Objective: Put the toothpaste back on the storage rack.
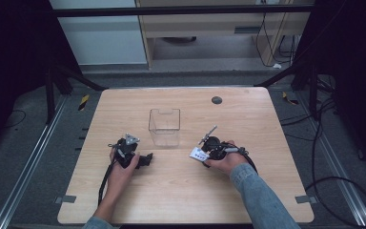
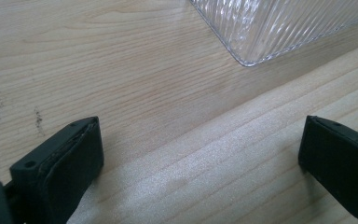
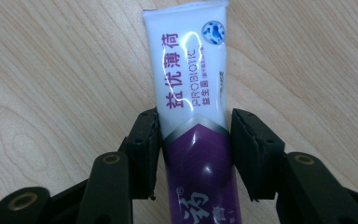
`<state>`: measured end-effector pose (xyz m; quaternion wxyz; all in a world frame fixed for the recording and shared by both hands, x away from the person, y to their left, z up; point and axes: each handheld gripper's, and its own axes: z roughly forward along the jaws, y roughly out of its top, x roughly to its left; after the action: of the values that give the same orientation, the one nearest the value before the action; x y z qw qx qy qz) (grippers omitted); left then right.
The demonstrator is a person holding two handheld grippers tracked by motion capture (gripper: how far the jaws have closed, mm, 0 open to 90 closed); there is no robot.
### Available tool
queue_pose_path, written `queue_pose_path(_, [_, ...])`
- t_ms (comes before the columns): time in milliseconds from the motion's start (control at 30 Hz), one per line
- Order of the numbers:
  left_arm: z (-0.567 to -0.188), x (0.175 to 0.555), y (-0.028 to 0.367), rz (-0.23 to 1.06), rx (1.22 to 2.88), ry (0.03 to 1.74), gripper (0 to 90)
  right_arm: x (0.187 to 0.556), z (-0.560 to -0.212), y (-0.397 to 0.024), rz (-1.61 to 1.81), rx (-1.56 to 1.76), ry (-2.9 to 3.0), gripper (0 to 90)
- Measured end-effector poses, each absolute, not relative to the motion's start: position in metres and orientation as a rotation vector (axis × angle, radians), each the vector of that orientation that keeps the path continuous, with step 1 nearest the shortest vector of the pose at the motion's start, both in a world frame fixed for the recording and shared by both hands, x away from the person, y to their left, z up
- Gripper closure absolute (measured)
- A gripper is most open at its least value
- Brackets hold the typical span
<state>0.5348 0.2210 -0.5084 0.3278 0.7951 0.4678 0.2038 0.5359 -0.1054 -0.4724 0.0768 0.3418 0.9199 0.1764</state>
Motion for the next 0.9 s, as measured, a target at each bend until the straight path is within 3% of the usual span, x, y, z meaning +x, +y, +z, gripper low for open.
queue_pose_path(267, [-0.5084,0.5348,0.2210,0.534,2.082,1.225,0.0,0.5365,-0.4717,-0.1048,0.518,1.053,2.756,58.4])
queue_pose_path(667, [-0.5084,0.5353,0.2209,0.534,2.081,1.225,0.0,0.5357,-0.4652,-0.1062,0.512,1.098,2.730,75.2])
queue_pose_path(900, [-0.5084,0.5353,0.2209,0.534,2.081,1.225,0.0,0.5362,-0.4636,-0.1083,0.527,1.102,2.729,77.6])
